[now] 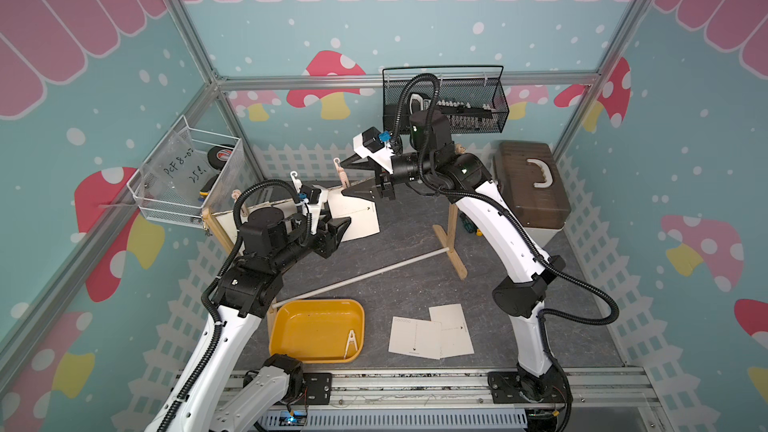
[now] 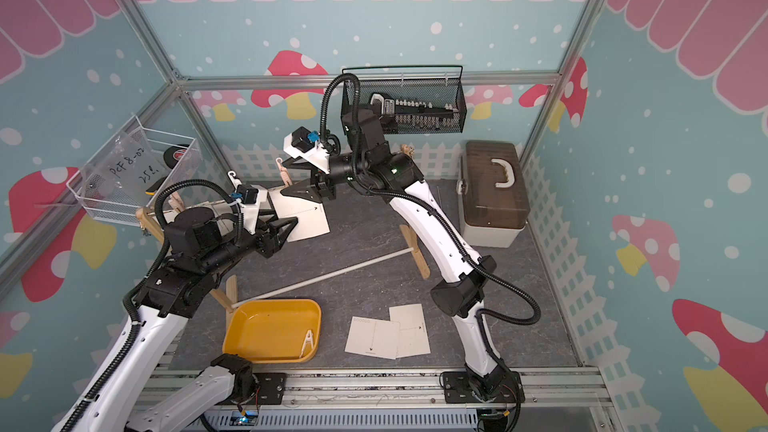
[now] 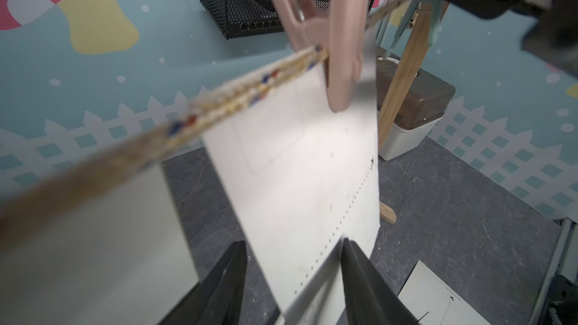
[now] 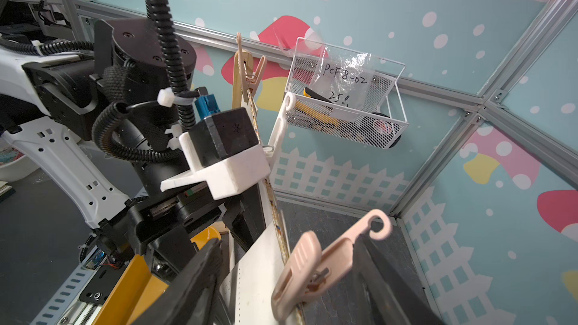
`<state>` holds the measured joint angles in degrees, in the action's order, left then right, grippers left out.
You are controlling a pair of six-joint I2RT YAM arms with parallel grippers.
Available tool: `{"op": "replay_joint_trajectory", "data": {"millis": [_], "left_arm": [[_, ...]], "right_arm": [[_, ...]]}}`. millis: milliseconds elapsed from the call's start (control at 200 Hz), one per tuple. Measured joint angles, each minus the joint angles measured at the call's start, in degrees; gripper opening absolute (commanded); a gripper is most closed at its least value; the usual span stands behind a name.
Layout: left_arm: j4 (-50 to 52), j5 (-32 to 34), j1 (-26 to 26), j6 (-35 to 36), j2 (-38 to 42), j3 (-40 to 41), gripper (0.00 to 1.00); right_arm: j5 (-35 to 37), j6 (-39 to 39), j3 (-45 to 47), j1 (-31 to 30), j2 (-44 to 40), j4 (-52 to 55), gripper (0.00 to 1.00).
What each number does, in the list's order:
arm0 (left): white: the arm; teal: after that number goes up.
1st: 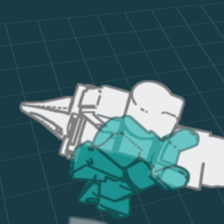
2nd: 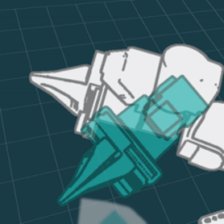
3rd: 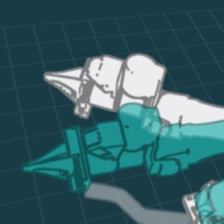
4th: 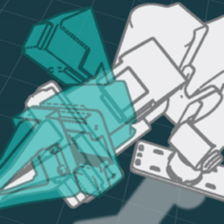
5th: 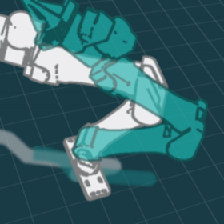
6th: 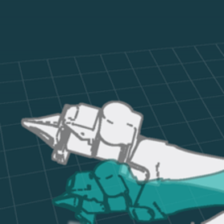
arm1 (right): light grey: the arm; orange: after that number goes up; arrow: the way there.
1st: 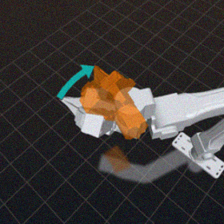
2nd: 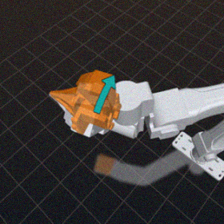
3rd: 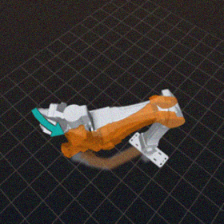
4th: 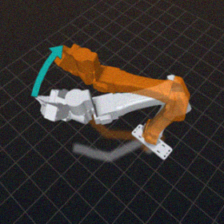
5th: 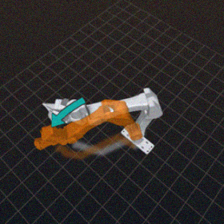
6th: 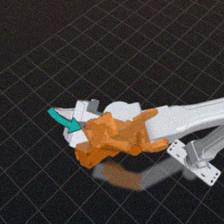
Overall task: Remove the postcards from the strings
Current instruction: Pinch the postcard on the clothesline.
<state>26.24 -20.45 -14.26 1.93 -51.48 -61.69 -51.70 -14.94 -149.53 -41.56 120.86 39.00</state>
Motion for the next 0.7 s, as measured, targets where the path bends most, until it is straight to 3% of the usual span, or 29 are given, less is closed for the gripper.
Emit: {"op": "replay_joint_trajectory", "data": {"millis": [701], "left_arm": [[-1.8,-0.7,0.4,0.0,-0.1,0.7,0.2]], "right_arm": [[-0.2,1.7,-0.2,1.1,0.5,-1.3,0.66]]}}
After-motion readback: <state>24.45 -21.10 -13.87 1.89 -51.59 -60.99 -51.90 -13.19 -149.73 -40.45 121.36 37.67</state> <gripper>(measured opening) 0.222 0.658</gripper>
